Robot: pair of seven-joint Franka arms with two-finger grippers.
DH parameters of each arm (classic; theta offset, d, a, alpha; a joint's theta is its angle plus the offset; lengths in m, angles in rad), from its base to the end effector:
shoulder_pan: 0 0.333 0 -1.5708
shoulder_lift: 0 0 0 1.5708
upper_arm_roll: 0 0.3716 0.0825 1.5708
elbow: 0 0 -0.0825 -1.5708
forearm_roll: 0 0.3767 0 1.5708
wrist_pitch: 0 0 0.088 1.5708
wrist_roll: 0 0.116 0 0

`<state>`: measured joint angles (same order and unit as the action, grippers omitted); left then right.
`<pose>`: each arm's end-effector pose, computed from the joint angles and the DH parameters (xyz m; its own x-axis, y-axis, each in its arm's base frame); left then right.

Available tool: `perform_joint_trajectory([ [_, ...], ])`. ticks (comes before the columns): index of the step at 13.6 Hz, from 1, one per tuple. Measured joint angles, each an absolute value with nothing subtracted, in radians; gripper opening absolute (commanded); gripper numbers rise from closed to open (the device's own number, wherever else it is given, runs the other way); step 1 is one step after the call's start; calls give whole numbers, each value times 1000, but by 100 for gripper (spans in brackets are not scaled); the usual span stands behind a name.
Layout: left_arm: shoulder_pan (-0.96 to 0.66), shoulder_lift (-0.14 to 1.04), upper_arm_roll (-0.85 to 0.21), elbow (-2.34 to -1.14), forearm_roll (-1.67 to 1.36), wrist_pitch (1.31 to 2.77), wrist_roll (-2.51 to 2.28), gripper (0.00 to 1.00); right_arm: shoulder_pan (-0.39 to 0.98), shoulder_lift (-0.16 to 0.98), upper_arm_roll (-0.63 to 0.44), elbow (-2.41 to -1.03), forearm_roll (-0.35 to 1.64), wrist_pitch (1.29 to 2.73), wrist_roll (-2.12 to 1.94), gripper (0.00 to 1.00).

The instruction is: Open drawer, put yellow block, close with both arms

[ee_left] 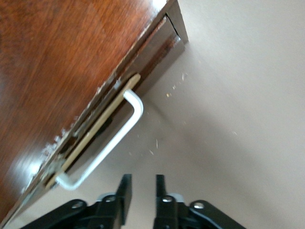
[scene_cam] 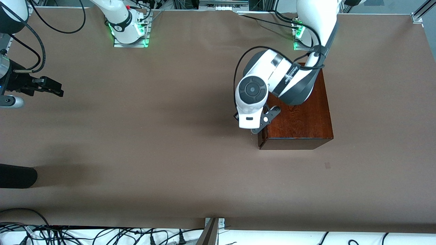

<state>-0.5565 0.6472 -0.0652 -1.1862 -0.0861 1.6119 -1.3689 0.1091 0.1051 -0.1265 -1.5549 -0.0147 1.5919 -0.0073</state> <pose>0.6001 -0.4252 0.4306 0.6978 0.6974 -0.1635 0.6714 -0.7164 -0.1899 0.5832 -0.0076 0.6213 0.9977 -0.0100 -0.0674 -0.0081 -0.9996 0.0274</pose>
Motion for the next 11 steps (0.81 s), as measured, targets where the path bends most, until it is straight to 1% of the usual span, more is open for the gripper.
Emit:
perform_joint_trajectory([
  [4,-539,578,-55,-1181,-97,1607,-1360,100,114,106,-122,-1555,-15,1592,-7,100],
  [8,-463,528,-51,-1180,-97,1600,-1244,100,119,107,-122,-1555,-15,1592,-7,100],
  [11,-399,488,-51,-1180,-97,1539,-1131,100,119,107,-122,-1555,-15,1594,-7,100],
])
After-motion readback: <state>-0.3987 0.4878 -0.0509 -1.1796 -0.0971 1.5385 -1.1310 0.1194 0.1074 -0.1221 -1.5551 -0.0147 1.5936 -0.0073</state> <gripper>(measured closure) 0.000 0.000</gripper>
